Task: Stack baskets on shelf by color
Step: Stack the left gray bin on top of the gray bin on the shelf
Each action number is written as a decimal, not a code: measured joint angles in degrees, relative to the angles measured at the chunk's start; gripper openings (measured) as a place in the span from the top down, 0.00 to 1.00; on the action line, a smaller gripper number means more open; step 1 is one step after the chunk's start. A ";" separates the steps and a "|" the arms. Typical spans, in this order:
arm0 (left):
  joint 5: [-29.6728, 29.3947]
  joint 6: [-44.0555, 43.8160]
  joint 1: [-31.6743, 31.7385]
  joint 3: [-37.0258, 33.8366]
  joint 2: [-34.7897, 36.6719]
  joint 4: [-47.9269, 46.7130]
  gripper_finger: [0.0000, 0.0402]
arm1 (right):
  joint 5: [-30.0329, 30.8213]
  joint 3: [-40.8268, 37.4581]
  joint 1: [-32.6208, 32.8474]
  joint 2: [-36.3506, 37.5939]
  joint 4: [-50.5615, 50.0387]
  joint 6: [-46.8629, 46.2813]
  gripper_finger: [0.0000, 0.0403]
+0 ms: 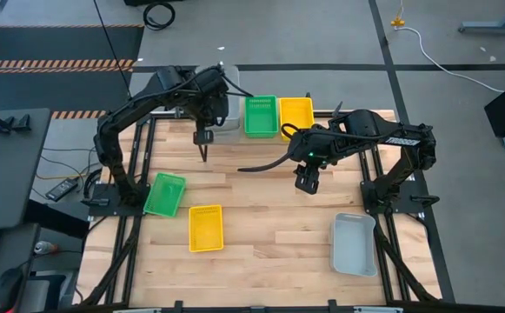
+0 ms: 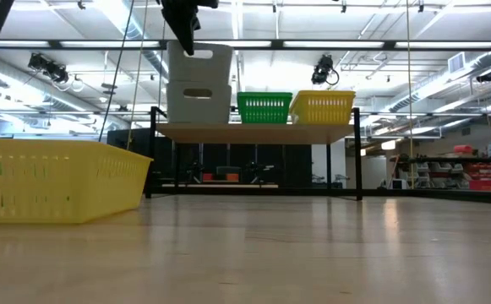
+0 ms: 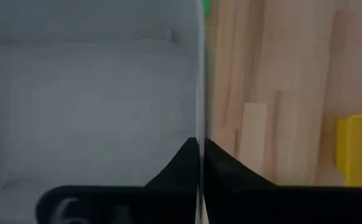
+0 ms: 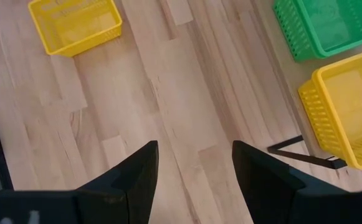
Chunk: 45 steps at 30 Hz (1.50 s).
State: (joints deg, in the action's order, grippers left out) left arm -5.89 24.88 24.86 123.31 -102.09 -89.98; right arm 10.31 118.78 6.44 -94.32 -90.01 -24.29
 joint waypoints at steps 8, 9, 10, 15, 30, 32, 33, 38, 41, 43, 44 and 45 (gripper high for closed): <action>-0.85 -0.25 -1.29 0.00 0.01 -0.04 0.97 | 0.00 0.00 0.00 0.00 -0.01 0.00 0.48; -0.83 -0.30 -1.29 0.00 0.01 -0.06 0.97 | 0.01 0.00 0.00 0.00 -0.01 0.00 0.48; -0.86 -0.30 -1.29 0.00 0.01 -0.04 0.97 | 0.02 0.00 0.00 0.00 0.00 0.00 0.48; -1.77 -0.67 -1.27 0.00 0.07 0.09 0.89 | 0.02 0.00 0.00 0.00 -0.01 0.00 0.48; -5.09 -0.34 -1.27 0.00 0.25 0.02 0.99 | 0.05 0.00 0.00 0.00 0.00 0.31 0.48; -3.93 -0.30 -0.90 0.00 0.29 -0.04 0.98 | 0.07 0.00 0.00 0.00 0.00 0.44 0.48; -3.83 -0.30 -0.87 0.00 0.28 -0.05 0.98 | 0.07 0.00 0.00 0.00 -0.01 0.44 0.48; -3.95 -0.28 -0.59 0.00 -0.42 -0.02 0.98 | 0.09 0.00 0.00 0.00 -0.01 0.44 0.48; -3.50 -0.57 -0.67 0.00 -1.09 -0.07 0.98 | 0.09 0.00 0.01 0.00 -0.01 0.09 0.48; -2.55 -1.40 -0.70 0.00 -1.53 0.01 0.97 | 0.09 0.00 0.00 0.00 -0.01 -0.03 0.48; -1.92 -1.65 -0.70 0.00 -1.64 -0.03 0.95 | 0.09 0.00 0.00 0.00 -0.01 -0.04 0.48; -1.45 -1.87 -0.70 0.00 -1.77 -0.01 0.93 | 0.07 0.00 0.01 0.00 -0.01 -0.08 0.48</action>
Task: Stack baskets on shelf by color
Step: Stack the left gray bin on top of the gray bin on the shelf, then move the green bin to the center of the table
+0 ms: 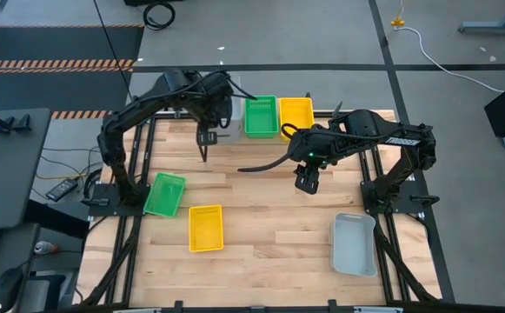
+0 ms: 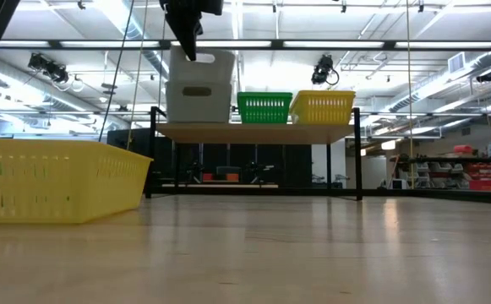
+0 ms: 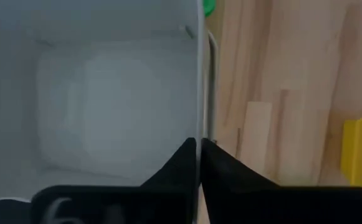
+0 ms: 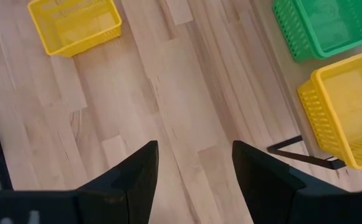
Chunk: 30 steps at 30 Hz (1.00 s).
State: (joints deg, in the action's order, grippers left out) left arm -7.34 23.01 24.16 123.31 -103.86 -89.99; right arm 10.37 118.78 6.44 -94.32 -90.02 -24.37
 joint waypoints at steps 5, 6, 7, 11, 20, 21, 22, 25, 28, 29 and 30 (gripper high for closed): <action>1.16 -1.20 -0.04 0.00 -0.01 0.02 0.85 | -0.02 0.00 -0.01 0.00 0.00 -0.10 0.48; 1.17 -1.42 -0.04 0.00 -0.03 0.00 0.83 | -0.02 0.00 0.01 0.00 0.00 -0.10 0.48; 1.16 -1.71 -0.03 0.00 -0.04 0.03 0.82 | -0.02 0.00 0.01 0.00 0.00 -0.06 0.48; 0.21 -2.28 0.11 0.00 0.48 -0.01 0.79 | -0.02 0.00 0.00 0.00 0.00 0.04 0.48; -3.53 -2.92 0.44 0.00 0.75 -0.01 0.76 | -0.02 0.00 0.01 0.00 0.00 0.51 0.48; -3.50 -3.35 0.42 0.00 0.75 -0.01 0.76 | -0.02 0.00 0.01 0.00 0.00 0.51 0.48; -3.41 -4.15 0.42 0.00 0.75 -0.01 0.76 | -0.02 0.00 0.01 0.00 0.00 0.51 0.48; -3.13 -5.86 0.35 0.00 0.83 0.00 0.76 | -0.07 0.00 0.01 0.00 0.00 0.51 0.48; -3.03 -7.19 0.14 0.08 1.35 -0.05 0.75 | -0.07 0.00 0.01 0.00 0.00 0.67 0.48; -3.02 -7.45 0.03 0.13 1.68 0.02 0.75 | -0.07 0.00 -0.01 0.00 0.00 0.85 0.48; -3.07 -7.47 0.04 0.13 1.97 0.00 0.75 | -0.08 0.00 0.01 0.00 0.00 1.08 0.48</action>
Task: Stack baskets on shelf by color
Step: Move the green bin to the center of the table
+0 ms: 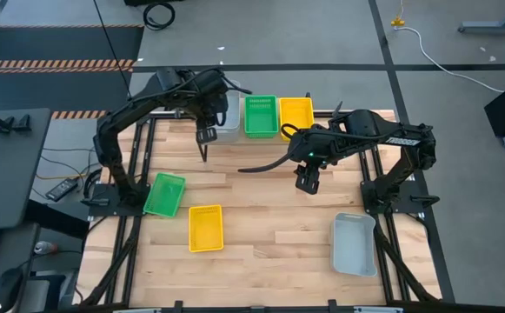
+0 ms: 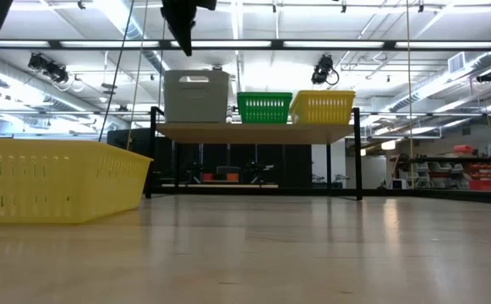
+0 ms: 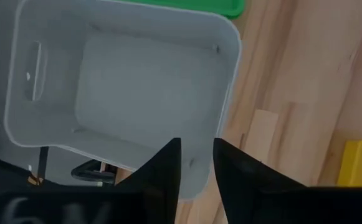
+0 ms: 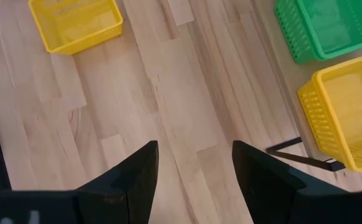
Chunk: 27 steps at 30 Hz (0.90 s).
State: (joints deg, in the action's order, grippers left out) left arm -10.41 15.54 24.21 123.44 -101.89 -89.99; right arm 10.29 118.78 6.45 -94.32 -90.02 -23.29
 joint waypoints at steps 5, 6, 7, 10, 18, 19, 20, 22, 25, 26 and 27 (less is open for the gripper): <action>2.03 -3.81 -0.09 0.04 2.68 -0.03 0.74 | 0.01 0.00 0.01 0.00 0.02 0.96 0.48; 3.79 -4.98 -0.08 0.04 3.24 -0.02 0.74 | 0.01 0.00 0.00 0.00 0.01 0.94 0.48; 5.73 -6.08 -0.11 0.04 3.76 -0.02 0.74 | 0.01 0.00 0.00 0.00 0.03 0.79 0.48; 9.61 -8.83 -1.42 -0.02 5.08 -0.03 0.73 | 0.05 0.00 0.12 -0.04 1.22 0.44 0.48; 16.12 -12.42 -11.29 -0.11 5.69 -0.01 0.73 | -1.08 -4.43 1.73 -0.33 11.28 0.79 0.48; 16.15 -13.41 -12.80 -0.11 5.69 -0.01 0.73 | -1.91 -5.59 2.11 -0.27 12.93 0.84 0.48; 16.11 -14.10 -14.32 -0.11 5.69 -0.03 0.73 | -2.75 -7.20 2.49 -0.14 15.09 0.90 0.48; 15.08 -17.25 -17.24 -0.11 5.69 -0.01 0.73 | -4.01 -10.11 3.22 -0.29 17.91 0.94 0.48; 12.56 -23.33 -21.42 -0.12 5.83 -0.01 0.74 | -5.16 -14.66 4.10 -0.30 24.00 0.96 0.48; 11.31 -25.38 -22.77 -0.17 6.26 0.02 0.74 | -5.76 -16.50 4.30 -0.22 27.26 0.91 0.48; 10.05 -27.37 -24.12 -0.22 6.76 0.13 0.75 | -6.58 -18.31 4.46 -0.22 30.63 0.77 0.48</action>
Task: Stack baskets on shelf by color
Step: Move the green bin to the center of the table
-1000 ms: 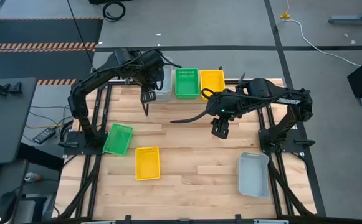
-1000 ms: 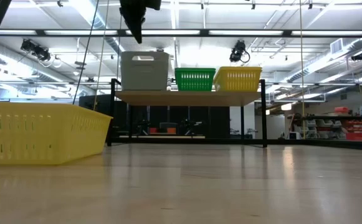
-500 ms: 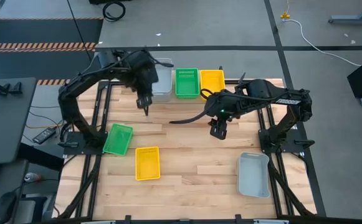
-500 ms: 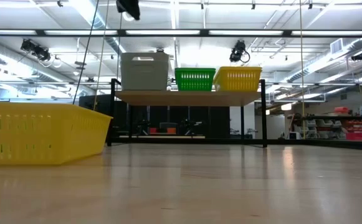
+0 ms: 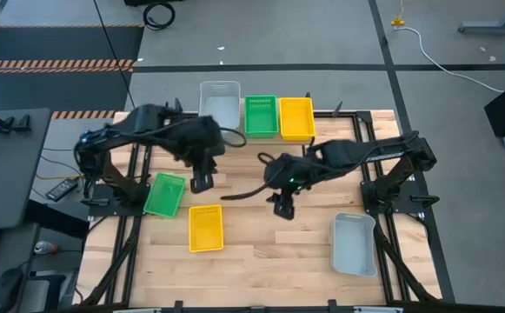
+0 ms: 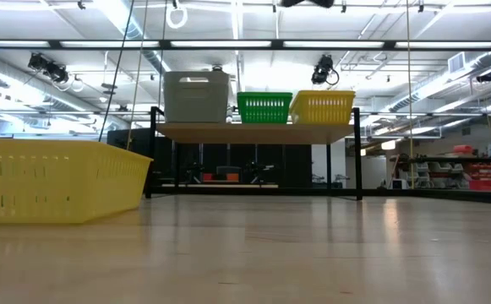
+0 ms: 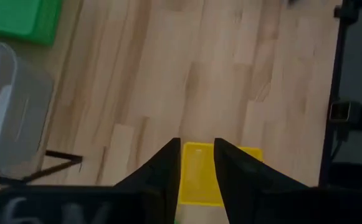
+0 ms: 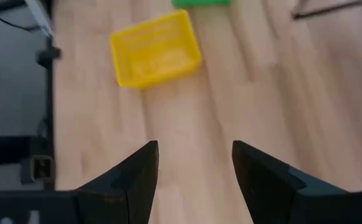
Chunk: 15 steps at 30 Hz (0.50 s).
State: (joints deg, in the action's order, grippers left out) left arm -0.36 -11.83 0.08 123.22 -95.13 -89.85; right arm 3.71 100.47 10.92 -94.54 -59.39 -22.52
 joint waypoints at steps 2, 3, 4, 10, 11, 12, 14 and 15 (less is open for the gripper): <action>-3.33 -4.37 -2.81 0.04 1.56 1.06 0.76 | -1.74 -3.43 0.43 -0.10 7.00 -0.03 0.48; -4.89 -6.44 -4.18 0.04 2.33 1.00 0.77 | -2.81 -5.11 0.68 -0.11 11.14 0.00 0.48; -6.06 -8.80 -5.47 0.04 3.13 0.81 0.78 | -3.75 -6.82 0.89 -0.08 15.46 0.14 0.48; -8.88 -23.60 -12.72 0.11 6.39 -0.17 0.81 | -4.90 -14.44 1.44 -0.09 30.33 1.78 0.48; -10.07 -25.72 -14.00 0.11 6.45 -0.14 0.81 | -4.90 -15.40 1.43 -0.07 31.74 2.25 0.48; -11.46 -27.18 -15.14 0.11 6.49 -0.16 0.81 | -4.89 -16.18 1.41 -0.07 32.61 2.85 0.48; -13.11 -28.96 -17.26 0.11 6.47 -0.14 0.81 | -5.26 -17.27 1.40 -0.11 33.54 4.10 0.48; -13.41 -29.83 -18.11 0.11 6.43 -0.18 0.80 | -5.30 -17.60 1.42 -0.11 34.00 4.53 0.48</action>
State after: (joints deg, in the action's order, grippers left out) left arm -13.77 -41.67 -18.02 123.33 -88.71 -90.03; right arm -1.59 82.87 12.34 -94.65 -25.39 -17.99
